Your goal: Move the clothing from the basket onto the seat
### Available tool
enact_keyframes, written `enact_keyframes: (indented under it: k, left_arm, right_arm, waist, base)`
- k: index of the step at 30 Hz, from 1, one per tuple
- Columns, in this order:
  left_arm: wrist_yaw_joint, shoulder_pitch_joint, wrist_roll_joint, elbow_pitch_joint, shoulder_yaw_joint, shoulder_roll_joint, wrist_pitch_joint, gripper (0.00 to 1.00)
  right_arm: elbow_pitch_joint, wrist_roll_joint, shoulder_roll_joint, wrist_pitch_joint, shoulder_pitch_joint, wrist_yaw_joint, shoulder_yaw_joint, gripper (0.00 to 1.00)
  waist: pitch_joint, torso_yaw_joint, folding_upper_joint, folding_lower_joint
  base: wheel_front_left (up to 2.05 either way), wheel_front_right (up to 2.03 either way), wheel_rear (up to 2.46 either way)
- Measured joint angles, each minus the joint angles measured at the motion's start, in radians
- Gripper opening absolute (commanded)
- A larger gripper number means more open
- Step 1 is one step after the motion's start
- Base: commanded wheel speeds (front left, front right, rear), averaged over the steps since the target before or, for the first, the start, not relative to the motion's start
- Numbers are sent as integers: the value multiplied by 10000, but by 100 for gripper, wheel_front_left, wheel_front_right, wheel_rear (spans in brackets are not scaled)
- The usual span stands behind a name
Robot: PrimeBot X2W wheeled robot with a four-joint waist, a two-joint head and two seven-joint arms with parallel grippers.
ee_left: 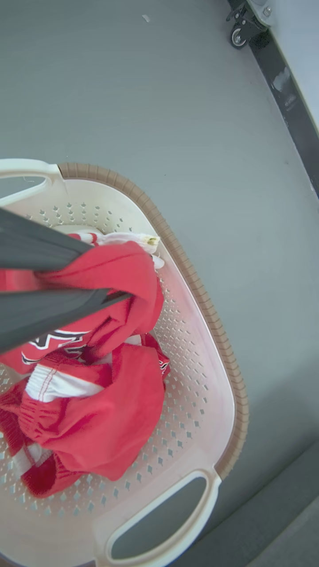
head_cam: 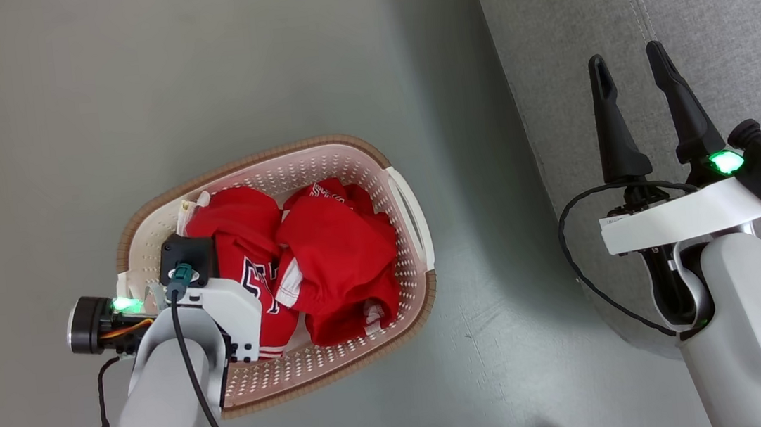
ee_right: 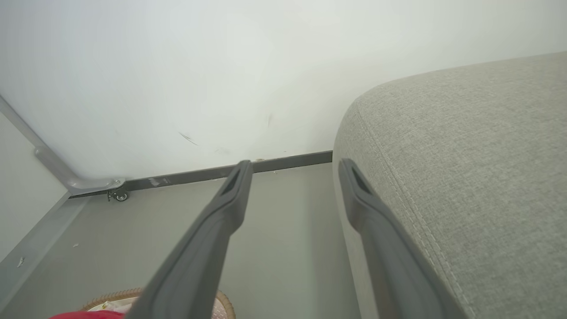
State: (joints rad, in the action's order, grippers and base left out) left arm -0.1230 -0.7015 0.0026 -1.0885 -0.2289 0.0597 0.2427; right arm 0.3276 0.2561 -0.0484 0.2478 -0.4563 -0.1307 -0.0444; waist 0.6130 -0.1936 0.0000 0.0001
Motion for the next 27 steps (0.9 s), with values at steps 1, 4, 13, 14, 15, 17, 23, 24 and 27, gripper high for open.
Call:
enact_keyframes:
  k: [1, 4, 13, 14, 15, 17, 23, 24, 27]
  left_arm:
    - [0, 0, -2, 67, 21, -2, 2, 0]
    - [-2, 1, -88, 345, 94, -10, 40, 0]
    - [-59, 18, -307, 1833, 244, -21, 42, 0]
    - [-59, 23, -362, 2027, 293, -19, 42, 0]
    - [-94, 34, -418, 2220, 351, -40, 42, 0]
    - [-100, 58, -481, 2527, 426, -40, 42, 0]
    - [-104, 499, -621, 3450, 502, -50, 42, 0]
    - [-104, 546, -621, 3590, 523, -50, 42, 0]
    - [-104, 673, -635, 3894, 564, -52, 42, 0]
  right_arm:
    - [0, -8, -2, 0, 0, 2, 2, 100]
    - [0, -10, -15, 2, 0, 0, 4, 100]
    - [-6, -77, -153, 2, 1, 2, 36, 100]
    - [-8, -92, -161, 2, 1, 2, 40, 100]
    - [-6, -96, -169, 2, 1, 2, 36, 100]
    - [-4, -98, -190, 2, 2, 2, 33, 100]
    - [2, -107, -290, 15, 4, 2, 38, 100]
    - [4, -113, -316, 15, 9, 2, 38, 100]
    - [15, -117, -368, 15, 11, 2, 42, 100]
  waist:
    - [-34, 21, 0, 0]
    - [-143, 89, 0, 0]
    - [-536, 319, 0, 0]
    - [-586, 348, 0, 0]
    - [-637, 379, 0, 0]
    - [-742, 439, 0, 0]
    - [-1101, 623, 0, 0]
    - [-1165, 653, 0, 0]
    - [-1298, 713, 0, 0]
  base:
    - [0, 0, 0]
    - [0, 0, 0]
    - [0, 0, 0]
    - [0, 0, 0]
    - [0, 0, 0]
    - [0, 0, 0]
    - [0, 0, 0]
    - [0, 0, 0]
    - [0, 0, 0]
